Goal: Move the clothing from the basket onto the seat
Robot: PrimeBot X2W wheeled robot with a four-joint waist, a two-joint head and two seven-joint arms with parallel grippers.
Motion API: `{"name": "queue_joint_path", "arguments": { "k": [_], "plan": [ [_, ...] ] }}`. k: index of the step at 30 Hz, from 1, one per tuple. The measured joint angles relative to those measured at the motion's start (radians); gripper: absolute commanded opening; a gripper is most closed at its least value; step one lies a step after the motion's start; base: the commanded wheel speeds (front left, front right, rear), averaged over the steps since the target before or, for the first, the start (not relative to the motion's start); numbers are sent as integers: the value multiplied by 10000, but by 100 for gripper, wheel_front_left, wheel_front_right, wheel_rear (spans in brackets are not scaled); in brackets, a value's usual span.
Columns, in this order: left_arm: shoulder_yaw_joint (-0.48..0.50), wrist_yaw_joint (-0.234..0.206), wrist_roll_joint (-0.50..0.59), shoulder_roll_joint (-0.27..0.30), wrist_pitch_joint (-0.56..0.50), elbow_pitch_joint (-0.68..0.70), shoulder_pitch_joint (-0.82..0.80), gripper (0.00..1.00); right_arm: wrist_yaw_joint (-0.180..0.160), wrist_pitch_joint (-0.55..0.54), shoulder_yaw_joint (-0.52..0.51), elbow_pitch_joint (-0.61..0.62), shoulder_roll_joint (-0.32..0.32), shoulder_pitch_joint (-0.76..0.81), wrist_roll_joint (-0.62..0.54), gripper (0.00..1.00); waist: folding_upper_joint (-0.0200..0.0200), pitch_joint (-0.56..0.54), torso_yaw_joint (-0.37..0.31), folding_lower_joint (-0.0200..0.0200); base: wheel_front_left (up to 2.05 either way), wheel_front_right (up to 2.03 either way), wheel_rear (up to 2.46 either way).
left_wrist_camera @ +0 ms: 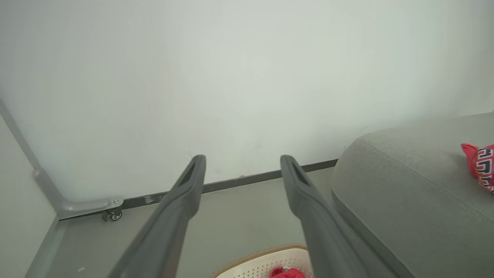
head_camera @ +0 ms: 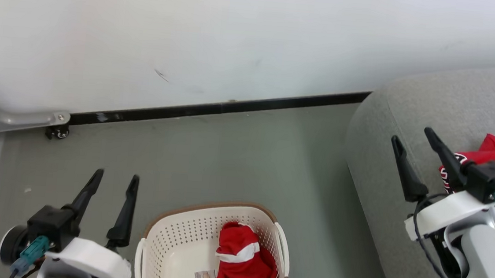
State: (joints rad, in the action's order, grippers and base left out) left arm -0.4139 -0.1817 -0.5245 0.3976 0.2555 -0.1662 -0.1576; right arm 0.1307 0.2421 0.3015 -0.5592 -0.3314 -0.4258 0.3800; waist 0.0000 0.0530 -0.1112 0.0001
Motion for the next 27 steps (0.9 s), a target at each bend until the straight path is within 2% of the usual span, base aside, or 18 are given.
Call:
{"name": "queue_joint_path", "arguments": {
  "k": [15, 27],
  "plan": [
    [627, -734, 545, -416, 0, -109, 984, 100, 0, 2, -468, 107, 1026, 1662, -869, 100, 0, -788, 482, 0, 0, 0, 0],
    [924, -991, 821, -677, 0, 82, 1711, 100, 0, 59, -1551, 761, 1914, 2908, -1987, 100, 0, -1265, 640, 0, 0, 0, 0]
  ]
}}
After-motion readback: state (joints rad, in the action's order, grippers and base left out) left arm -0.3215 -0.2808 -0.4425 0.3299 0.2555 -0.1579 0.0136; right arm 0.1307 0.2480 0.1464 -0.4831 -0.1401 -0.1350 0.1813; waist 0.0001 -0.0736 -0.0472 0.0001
